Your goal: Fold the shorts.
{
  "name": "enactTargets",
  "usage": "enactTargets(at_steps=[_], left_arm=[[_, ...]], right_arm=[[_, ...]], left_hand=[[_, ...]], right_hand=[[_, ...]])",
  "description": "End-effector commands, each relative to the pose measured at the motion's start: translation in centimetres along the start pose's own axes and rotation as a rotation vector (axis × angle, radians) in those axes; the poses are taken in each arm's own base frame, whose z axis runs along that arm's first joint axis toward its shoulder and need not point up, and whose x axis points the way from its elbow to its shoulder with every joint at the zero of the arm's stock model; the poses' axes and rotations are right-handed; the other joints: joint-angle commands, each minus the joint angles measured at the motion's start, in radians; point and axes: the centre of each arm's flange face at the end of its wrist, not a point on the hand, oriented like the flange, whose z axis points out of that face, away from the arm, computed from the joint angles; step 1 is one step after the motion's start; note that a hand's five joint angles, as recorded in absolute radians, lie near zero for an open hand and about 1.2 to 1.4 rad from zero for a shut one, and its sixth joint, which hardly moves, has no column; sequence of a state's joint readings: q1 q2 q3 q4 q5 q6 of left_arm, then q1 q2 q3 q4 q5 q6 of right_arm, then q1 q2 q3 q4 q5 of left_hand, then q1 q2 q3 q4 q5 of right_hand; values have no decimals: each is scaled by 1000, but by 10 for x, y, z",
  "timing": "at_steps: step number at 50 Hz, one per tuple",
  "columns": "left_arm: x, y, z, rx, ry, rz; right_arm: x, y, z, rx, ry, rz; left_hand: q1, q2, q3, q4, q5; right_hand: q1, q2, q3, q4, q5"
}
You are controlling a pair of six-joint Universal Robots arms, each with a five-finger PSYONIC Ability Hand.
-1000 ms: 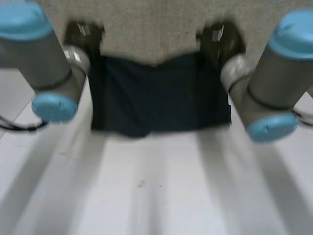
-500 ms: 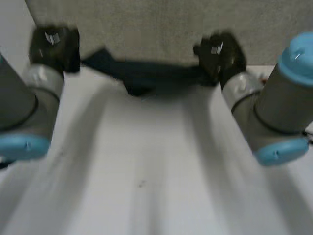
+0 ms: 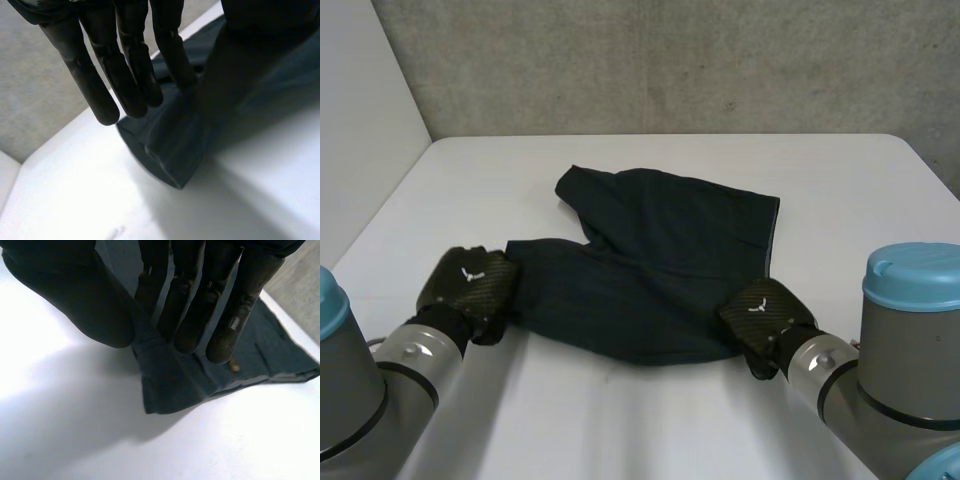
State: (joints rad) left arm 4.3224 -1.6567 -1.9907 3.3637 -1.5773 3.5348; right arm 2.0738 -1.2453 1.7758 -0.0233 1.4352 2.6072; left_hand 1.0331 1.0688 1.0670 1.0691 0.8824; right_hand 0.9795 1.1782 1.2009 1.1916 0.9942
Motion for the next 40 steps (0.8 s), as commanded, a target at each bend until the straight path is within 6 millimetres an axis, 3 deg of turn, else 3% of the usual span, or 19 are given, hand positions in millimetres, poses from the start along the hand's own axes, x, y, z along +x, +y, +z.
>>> enactTargets(at_steps=[1,13,27,40], left_arm=[[10,5,-1,11,100,21],[4,22,11,-61,93,-1],[12,35,1,-149,131,-16],[15,57,19,-239,118,-13]], right_arm=[[16,5,3,7,-1,168],[18,6,1,23,-26,228],[16,7,2,29,-22,230],[16,8,2,28,-22,231]], left_hand=[[-461,-497,-495,-497,-485],[-455,-491,-489,-492,-479],[-461,-497,-495,-497,-485],[-365,-401,-399,-401,-389]], right_hand=[[417,218,195,205,227],[417,218,195,205,227],[417,218,195,205,227],[417,218,195,205,227]])
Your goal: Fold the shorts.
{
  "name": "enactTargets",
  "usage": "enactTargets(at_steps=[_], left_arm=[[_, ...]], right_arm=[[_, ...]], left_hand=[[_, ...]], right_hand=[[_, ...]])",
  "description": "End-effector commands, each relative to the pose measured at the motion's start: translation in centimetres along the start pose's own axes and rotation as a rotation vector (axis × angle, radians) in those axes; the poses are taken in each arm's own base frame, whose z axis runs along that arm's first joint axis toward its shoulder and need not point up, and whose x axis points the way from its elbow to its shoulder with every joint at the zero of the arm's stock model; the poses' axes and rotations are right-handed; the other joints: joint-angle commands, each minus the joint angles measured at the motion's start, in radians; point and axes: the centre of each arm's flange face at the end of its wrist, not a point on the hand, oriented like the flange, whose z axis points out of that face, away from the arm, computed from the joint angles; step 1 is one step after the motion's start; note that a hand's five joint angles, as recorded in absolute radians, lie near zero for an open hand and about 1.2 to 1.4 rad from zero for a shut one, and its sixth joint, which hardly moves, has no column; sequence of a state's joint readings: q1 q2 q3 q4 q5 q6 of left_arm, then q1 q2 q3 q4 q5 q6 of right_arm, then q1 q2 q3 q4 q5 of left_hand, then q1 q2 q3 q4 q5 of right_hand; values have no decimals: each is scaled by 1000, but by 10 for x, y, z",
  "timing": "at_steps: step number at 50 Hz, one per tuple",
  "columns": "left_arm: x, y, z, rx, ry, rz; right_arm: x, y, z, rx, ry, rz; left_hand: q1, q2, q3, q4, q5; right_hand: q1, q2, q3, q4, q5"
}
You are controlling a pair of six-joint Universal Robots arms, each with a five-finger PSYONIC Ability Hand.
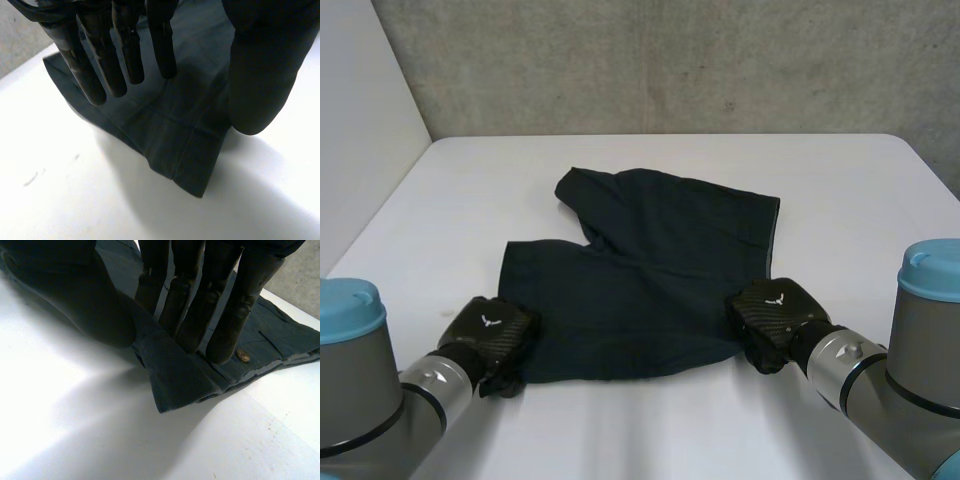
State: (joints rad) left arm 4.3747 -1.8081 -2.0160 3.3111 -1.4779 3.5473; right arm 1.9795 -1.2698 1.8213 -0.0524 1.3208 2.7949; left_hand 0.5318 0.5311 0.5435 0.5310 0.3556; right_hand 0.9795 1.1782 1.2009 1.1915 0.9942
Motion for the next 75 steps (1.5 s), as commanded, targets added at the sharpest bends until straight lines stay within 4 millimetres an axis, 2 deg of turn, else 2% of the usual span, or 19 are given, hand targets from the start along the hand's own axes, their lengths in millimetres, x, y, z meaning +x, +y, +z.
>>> enactTargets(at_steps=[1,3,6,10,19,28,34,40,46,51,57,60,64,65,66,69,70,73,75], left_arm=[[-1,10,12,-53,-20,1],[-2,10,13,-56,-27,1],[-3,8,14,-33,-47,6],[-14,-13,5,52,-116,12],[-40,-100,-74,410,-265,36],[-37,-111,-127,343,-218,41],[-28,-107,-142,309,-160,49],[-17,-86,-123,205,-75,51],[-10,-60,-65,42,-8,43],[-10,-55,-19,0,-1,43],[-20,-66,32,-3,-22,43],[-31,-92,55,72,-70,61],[-41,-154,62,264,-165,112],[-43,-170,59,313,-185,120],[-52,-203,50,424,-244,121],[-72,-252,32,612,-353,101],[-83,-281,17,746,-420,73],[-96,-316,-15,928,-512,49],[-105,-338,-50,1064,-570,27]], right_arm=[[0,1,0,-2,0,1],[0,1,0,-2,2,1],[0,0,0,-1,5,0],[3,-5,-1,13,17,-6],[14,-66,-40,178,82,-77],[19,-127,-108,288,151,-178],[17,-129,-126,234,150,-175],[10,-92,-101,60,81,-197],[2,-45,-60,-129,-13,-221],[10,-26,-25,-162,29,-219],[27,-30,9,-166,124,-231],[38,-47,19,-111,173,-237],[60,-97,30,88,277,-219],[69,-123,30,195,323,-219],[74,-137,29,252,349,-222],[94,-197,17,509,466,-244],[97,-211,13,577,495,-249],[108,-260,-16,820,615,-270],[111,-276,-30,906,656,-276]], left_hand=[[180,181,169,181,182],[330,330,318,330,331],[863,864,852,864,865],[864,865,853,865,866],[864,865,853,865,866],[864,865,853,865,866],[864,865,853,865,866],[864,865,853,865,866],[864,865,853,865,866],[864,865,853,865,866],[864,865,853,865,866],[864,865,853,865,866],[864,865,853,865,866],[864,865,853,865,866],[864,865,853,865,866],[864,865,853,865,866],[864,865,853,865,866],[864,865,853,865,866],[864,865,853,865,866]], right_hand=[[417,218,195,205,227],[417,218,195,205,227],[417,218,195,205,227],[417,218,195,205,227],[417,218,195,205,227],[417,218,195,205,227],[417,218,195,205,227],[417,218,195,205,227],[417,218,195,205,227],[417,218,195,205,227],[417,218,195,205,227],[417,218,195,205,227],[417,218,195,205,227],[417,218,195,205,227],[417,218,195,205,227],[417,218,195,205,227],[417,218,195,205,227],[417,218,195,205,227],[417,218,195,205,227]])
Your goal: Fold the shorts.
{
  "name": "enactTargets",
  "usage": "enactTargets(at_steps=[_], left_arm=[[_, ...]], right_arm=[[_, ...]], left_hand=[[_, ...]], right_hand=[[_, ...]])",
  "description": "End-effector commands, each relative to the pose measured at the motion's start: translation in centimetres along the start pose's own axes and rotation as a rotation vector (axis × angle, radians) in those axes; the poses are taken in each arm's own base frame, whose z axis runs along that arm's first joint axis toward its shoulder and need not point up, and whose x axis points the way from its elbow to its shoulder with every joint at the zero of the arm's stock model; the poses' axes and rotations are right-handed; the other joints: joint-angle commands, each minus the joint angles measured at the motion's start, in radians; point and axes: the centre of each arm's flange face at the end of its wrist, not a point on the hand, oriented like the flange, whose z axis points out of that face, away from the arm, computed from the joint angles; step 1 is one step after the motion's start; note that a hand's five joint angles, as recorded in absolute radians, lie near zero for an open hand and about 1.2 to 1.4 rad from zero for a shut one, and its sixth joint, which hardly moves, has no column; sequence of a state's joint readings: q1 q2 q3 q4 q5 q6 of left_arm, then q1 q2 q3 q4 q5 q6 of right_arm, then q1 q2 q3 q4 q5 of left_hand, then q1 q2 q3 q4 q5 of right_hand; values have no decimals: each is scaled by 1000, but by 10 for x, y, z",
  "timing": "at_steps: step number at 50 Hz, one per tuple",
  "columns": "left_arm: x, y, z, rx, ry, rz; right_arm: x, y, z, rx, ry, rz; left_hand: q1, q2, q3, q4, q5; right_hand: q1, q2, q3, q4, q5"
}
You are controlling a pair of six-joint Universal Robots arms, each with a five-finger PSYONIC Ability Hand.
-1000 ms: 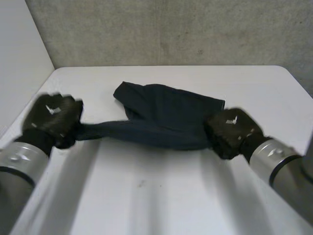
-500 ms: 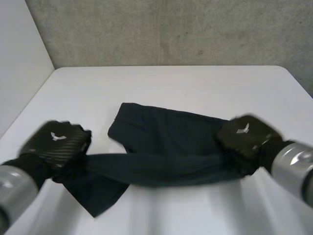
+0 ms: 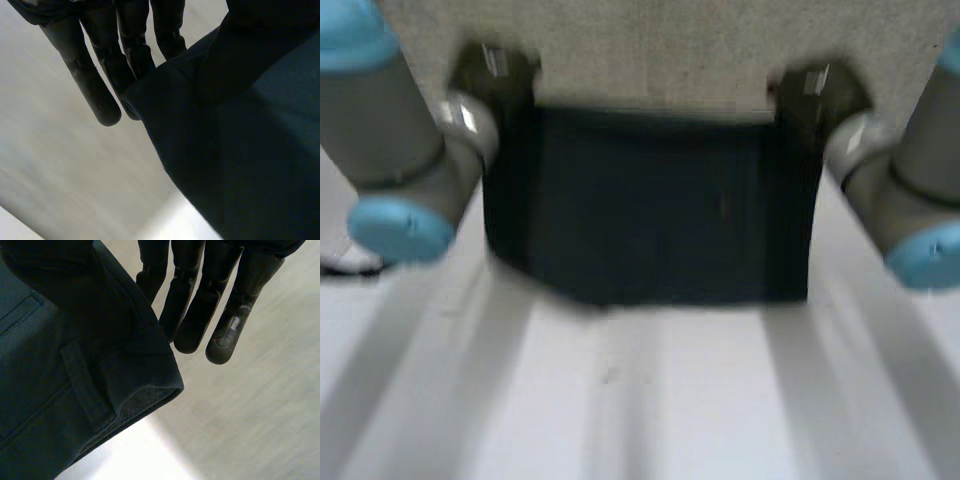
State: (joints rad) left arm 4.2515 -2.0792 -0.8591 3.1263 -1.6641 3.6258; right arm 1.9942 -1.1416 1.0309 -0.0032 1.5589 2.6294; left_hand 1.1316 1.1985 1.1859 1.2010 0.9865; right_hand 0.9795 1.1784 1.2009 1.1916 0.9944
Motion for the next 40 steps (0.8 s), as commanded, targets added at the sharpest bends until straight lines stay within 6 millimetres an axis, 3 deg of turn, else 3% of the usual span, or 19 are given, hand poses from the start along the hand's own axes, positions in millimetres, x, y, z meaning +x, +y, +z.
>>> enactTargets(at_steps=[1,3,8,12,16,17,18,20,21,24,25,29,34,40], left_arm=[[-63,-122,-7,458,-274,-70],[-67,-129,-14,480,-282,-74],[-54,-96,-13,373,-236,-62],[-38,-61,-17,262,-185,-48],[-23,-10,-24,111,-130,-27],[-18,0,-27,80,-114,-23],[-10,19,-33,23,-86,-16],[-1,38,-41,-38,-57,-7],[9,56,-50,-97,-23,-1],[21,81,-65,-182,20,7],[31,98,-77,-240,56,15],[57,134,-108,-376,157,44],[74,143,-138,-443,242,60],[66,136,-161,-505,278,78]], right_arm=[[55,-95,9,433,273,1],[57,-99,8,448,283,3],[46,-84,8,382,241,3],[30,-57,10,296,184,1],[8,-20,9,189,111,-4],[-5,-3,7,143,65,-4],[-13,5,6,122,36,-4],[-30,23,2,75,-26,-4],[-49,41,-4,23,-94,-3],[-79,68,-17,-61,-194,-10],[-94,88,-25,-124,-245,-23],[-115,124,-45,-266,-338,-59],[-115,132,-64,-363,-385,-62],[-102,113,-90,-414,-423,-62]], left_hand=[[265,198,210,195,235],[265,198,210,195,235],[265,198,210,195,235],[265,198,210,195,235],[265,198,210,195,235],[265,198,210,195,235],[265,198,210,195,235],[265,198,210,195,235],[265,198,210,195,235],[265,198,210,195,235],[265,198,210,195,235],[265,198,210,195,235],[265,198,210,195,235],[265,198,210,195,235]], right_hand=[[417,218,195,205,227],[417,218,195,205,227],[417,218,195,205,227],[417,218,195,205,227],[417,218,195,205,227],[417,218,195,205,227],[417,218,195,205,227],[417,218,195,205,227],[417,218,195,205,227],[417,218,195,205,227],[417,218,195,205,227],[417,218,195,205,227],[417,218,195,205,227],[417,218,195,205,227]])
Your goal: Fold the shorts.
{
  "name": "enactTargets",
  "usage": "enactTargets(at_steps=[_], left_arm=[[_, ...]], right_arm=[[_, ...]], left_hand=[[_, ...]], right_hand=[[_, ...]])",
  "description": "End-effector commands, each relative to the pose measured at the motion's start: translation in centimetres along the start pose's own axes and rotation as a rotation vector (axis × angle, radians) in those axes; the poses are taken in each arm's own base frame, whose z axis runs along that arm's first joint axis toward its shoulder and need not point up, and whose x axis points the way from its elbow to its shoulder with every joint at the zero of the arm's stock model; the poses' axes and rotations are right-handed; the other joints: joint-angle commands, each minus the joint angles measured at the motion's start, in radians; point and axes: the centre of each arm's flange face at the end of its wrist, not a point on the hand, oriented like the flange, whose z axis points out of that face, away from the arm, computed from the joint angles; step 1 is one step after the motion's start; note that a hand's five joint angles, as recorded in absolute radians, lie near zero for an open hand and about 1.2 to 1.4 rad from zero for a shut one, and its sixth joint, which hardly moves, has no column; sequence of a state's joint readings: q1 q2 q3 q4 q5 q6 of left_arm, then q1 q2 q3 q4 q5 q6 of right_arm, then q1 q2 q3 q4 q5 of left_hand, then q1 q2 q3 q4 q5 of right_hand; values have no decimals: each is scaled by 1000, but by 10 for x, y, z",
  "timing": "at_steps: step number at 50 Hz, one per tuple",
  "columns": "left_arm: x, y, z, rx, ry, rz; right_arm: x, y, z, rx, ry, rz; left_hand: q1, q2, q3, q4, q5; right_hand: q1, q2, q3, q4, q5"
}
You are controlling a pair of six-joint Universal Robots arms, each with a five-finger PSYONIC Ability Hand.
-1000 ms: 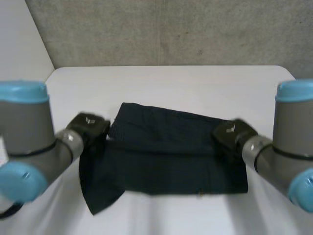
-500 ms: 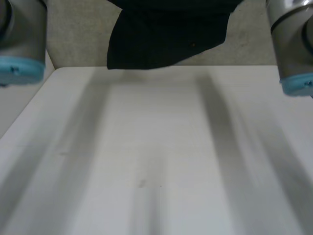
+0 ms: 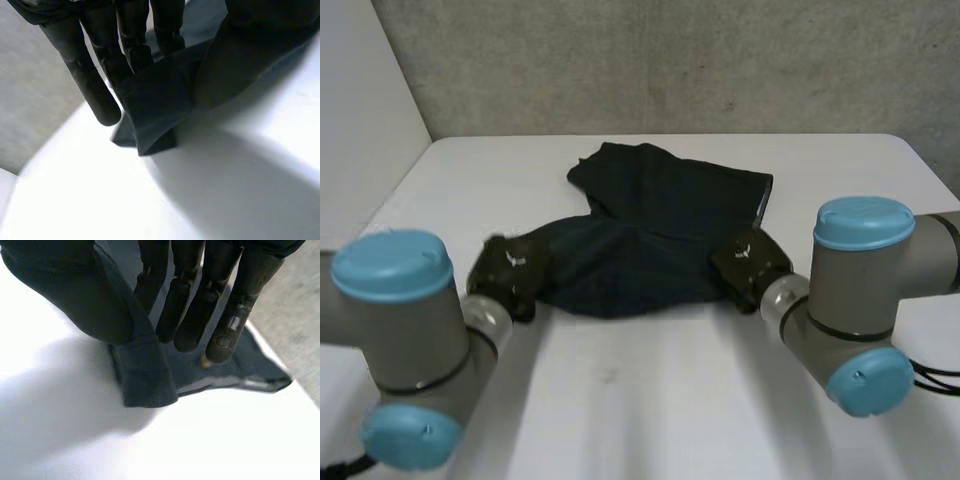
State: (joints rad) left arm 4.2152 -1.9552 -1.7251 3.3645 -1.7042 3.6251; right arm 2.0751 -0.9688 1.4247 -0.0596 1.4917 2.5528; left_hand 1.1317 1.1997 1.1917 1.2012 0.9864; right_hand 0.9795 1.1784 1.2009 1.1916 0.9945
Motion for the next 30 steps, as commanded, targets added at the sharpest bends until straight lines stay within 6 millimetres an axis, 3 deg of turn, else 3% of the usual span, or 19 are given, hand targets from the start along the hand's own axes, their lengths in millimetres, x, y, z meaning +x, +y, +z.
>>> enactTargets(at_steps=[1,7,11,16,20,23,27,30], left_arm=[[0,4,-33,-79,52,29],[-4,4,-63,-153,103,92],[-5,8,-92,-233,172,189],[-2,9,-136,-301,281,247],[8,3,-168,-265,400,244],[9,1,-168,-236,409,229],[4,-1,-152,-194,356,187],[1,-4,-139,-156,310,155]], right_arm=[[4,-8,-36,-60,-38,3],[0,-7,-63,-144,-96,-1],[-3,-5,-93,-249,-176,-52],[-14,2,-149,-385,-314,-170],[-15,0,-171,-368,-326,-231],[-15,0,-172,-345,-309,-233],[-17,3,-165,-305,-267,-220],[-16,3,-160,-281,-240,-197]], left_hand=[[265,197,205,195,235],[265,197,205,195,235],[265,197,205,195,235],[265,197,205,195,235],[265,197,205,195,235],[265,197,205,195,235],[265,197,205,195,235],[-431,-499,-491,-500,-460]], right_hand=[[417,218,195,205,227],[417,218,195,205,227],[417,218,195,205,227],[417,218,195,205,227],[417,218,195,205,227],[417,218,195,205,227],[417,218,195,205,227],[417,218,195,205,227]])
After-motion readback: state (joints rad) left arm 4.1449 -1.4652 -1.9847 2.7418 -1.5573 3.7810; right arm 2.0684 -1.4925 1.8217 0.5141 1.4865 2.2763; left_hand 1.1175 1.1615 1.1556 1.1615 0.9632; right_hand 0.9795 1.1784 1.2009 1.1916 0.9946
